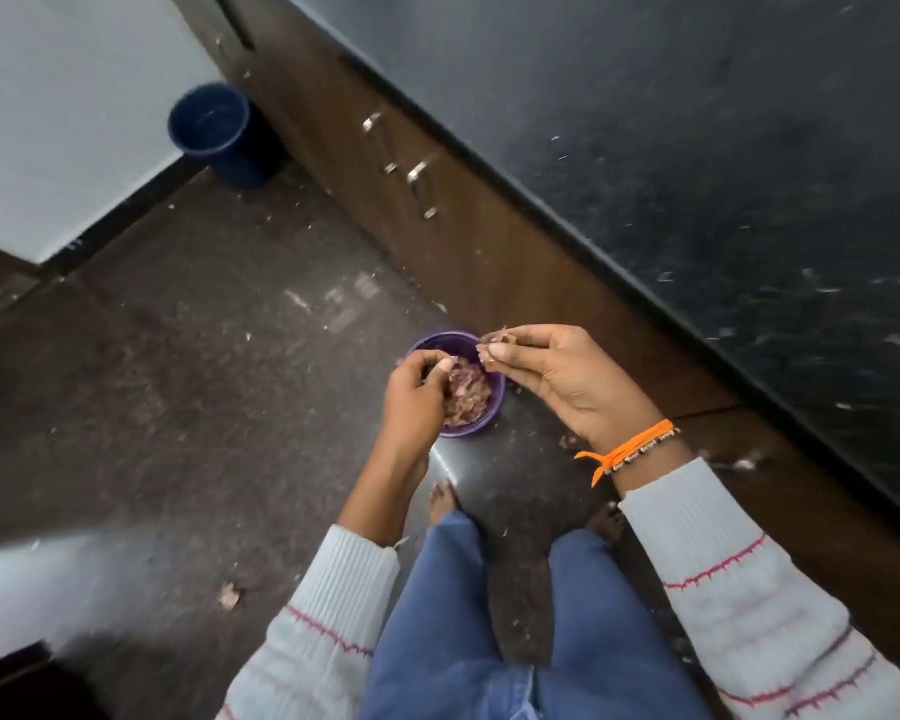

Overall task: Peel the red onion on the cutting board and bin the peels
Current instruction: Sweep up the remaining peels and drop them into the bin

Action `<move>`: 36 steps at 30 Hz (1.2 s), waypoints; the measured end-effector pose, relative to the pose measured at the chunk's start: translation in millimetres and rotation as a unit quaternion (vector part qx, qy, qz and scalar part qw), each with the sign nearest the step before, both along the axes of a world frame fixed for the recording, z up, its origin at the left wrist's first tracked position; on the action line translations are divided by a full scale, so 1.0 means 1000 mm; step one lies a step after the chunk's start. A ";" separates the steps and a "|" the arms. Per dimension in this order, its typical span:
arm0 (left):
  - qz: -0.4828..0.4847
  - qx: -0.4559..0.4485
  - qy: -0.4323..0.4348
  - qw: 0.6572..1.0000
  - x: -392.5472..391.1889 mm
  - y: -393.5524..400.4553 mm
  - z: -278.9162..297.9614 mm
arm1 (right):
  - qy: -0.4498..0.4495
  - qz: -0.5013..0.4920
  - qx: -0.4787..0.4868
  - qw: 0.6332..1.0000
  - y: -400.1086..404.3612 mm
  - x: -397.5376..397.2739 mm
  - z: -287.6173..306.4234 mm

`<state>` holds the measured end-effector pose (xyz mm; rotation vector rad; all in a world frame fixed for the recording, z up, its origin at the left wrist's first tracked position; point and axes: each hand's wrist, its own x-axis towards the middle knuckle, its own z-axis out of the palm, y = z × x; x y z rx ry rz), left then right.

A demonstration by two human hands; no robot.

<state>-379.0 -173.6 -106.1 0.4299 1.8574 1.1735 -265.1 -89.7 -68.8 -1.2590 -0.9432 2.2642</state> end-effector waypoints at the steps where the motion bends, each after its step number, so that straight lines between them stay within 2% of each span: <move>1: 0.005 -0.014 -0.039 0.999 -0.013 -0.002 -0.010 | -0.012 -0.003 -0.014 1.000 -0.001 -0.014 -0.012; 5: 0.035 -0.065 -0.164 0.984 -0.055 0.003 -0.055 | -0.046 -0.039 -0.073 0.996 -0.002 -0.058 -0.070; 9: 0.120 -0.108 -0.286 0.945 -0.091 0.014 -0.118 | -0.074 -0.093 -0.131 0.984 0.003 -0.086 -0.140; 14: 0.139 -0.150 -0.285 0.937 -0.109 0.027 -0.207 | -0.134 -0.123 -0.165 0.969 0.009 -0.111 -0.232; 18: 0.114 -0.176 -0.276 0.938 -0.111 0.036 -0.278 | -0.195 -0.090 -0.141 0.967 0.010 -0.123 -0.300; 23: 0.151 -0.174 -0.277 0.933 -0.114 0.038 -0.338 | -0.259 -0.071 -0.104 0.958 0.016 -0.129 -0.361; 29: 0.163 -0.171 -0.295 0.926 -0.117 0.042 -0.357 | -0.291 -0.075 -0.122 0.946 0.021 -0.131 -0.391; 36: 0.148 -0.174 -0.274 0.934 -0.120 0.039 -0.335 | -0.355 -0.090 -0.034 0.930 0.019 -0.126 -0.391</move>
